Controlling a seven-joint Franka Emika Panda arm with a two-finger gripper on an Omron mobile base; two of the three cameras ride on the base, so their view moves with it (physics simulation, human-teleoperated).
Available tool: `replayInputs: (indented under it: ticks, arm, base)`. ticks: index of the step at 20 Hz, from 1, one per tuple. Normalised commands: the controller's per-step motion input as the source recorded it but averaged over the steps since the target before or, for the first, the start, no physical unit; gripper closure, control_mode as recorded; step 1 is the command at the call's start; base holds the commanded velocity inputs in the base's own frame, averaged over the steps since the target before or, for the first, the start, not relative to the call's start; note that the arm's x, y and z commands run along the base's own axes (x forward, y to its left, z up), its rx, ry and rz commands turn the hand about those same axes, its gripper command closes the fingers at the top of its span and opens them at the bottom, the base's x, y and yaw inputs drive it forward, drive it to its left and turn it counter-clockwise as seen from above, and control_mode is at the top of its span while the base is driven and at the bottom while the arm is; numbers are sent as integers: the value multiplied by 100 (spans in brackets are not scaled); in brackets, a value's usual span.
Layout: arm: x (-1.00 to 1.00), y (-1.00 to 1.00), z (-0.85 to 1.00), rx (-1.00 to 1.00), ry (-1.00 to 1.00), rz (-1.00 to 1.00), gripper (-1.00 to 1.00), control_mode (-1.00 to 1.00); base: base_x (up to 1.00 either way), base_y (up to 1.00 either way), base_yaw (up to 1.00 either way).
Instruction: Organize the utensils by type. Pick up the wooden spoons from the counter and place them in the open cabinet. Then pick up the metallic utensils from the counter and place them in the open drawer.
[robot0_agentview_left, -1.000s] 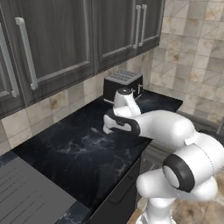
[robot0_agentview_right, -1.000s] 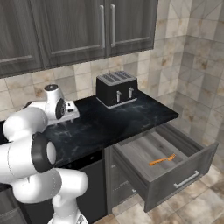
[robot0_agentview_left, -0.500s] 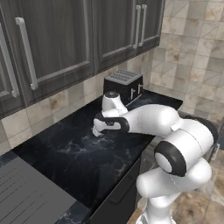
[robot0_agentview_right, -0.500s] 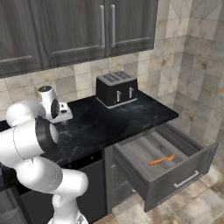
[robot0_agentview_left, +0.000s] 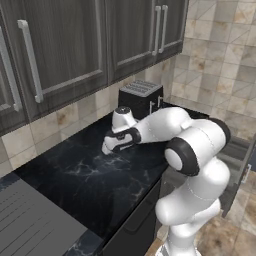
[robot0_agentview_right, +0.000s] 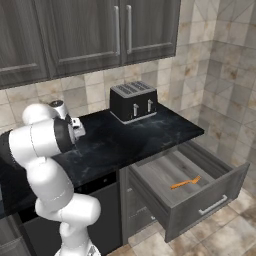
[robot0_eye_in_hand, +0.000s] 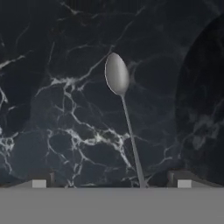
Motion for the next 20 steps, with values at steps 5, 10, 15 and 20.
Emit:
replayInputs:
  ticks: [5, 10, 15, 20]
  arm:
    - [37, 5, -23, -3, 5, 0, -100, -100]
    - [29, 0, -31, -7, 2, 0, -100, -100]
    - [25, 1, -34, -4, 2, 0, -100, -100]
    - [27, 0, -29, -1, 8, 0, -100, -100]
  base:
    - [0, 0, 0]
    - [0, 0, 0]
    - [0, 0, 0]
    - [0, 0, 0]
